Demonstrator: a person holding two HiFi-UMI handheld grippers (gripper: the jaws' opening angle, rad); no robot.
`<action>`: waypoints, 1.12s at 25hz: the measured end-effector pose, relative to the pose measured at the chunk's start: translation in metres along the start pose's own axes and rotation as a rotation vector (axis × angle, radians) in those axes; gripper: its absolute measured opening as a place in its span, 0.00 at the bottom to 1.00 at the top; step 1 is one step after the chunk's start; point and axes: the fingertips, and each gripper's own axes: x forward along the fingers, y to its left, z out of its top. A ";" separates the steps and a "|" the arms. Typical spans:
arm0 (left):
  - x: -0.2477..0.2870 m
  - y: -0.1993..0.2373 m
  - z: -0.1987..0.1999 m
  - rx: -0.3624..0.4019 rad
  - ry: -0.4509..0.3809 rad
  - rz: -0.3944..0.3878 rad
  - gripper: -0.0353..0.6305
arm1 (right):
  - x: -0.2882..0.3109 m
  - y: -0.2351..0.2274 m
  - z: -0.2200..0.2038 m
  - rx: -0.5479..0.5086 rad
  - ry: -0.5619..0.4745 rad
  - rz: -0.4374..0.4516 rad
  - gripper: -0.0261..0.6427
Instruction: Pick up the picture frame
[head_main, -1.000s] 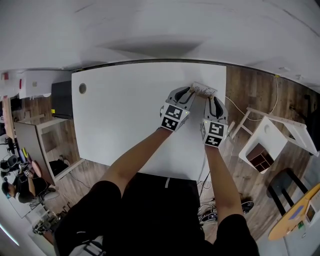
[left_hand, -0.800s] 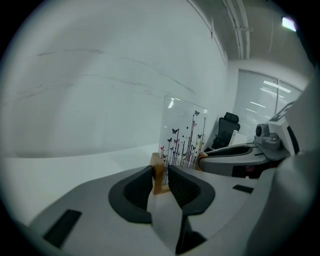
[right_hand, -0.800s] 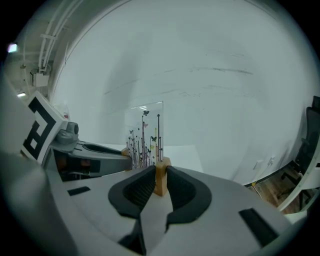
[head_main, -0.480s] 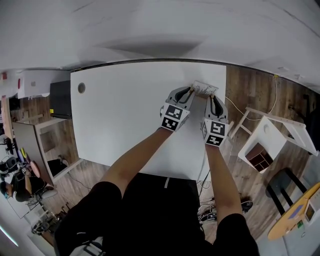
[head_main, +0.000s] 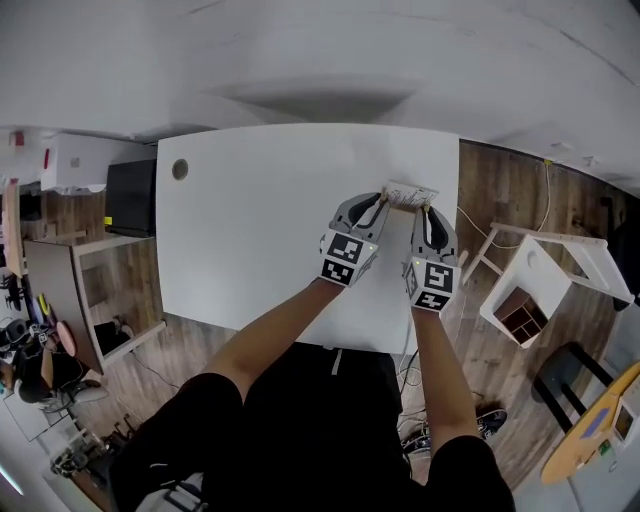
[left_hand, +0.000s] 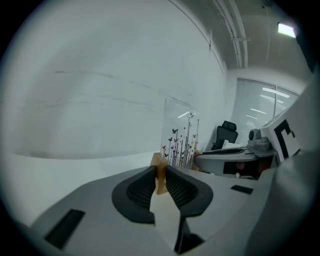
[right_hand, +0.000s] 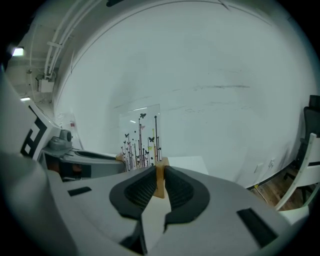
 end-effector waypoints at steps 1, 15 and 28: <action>-0.014 -0.003 0.001 -0.001 -0.009 -0.004 0.15 | -0.010 0.009 0.003 -0.001 -0.005 0.000 0.14; -0.271 -0.021 0.000 0.007 -0.127 0.023 0.15 | -0.183 0.197 0.027 0.006 -0.063 0.015 0.14; -0.483 -0.026 -0.037 -0.040 -0.205 0.073 0.16 | -0.310 0.361 0.026 -0.002 -0.109 0.114 0.14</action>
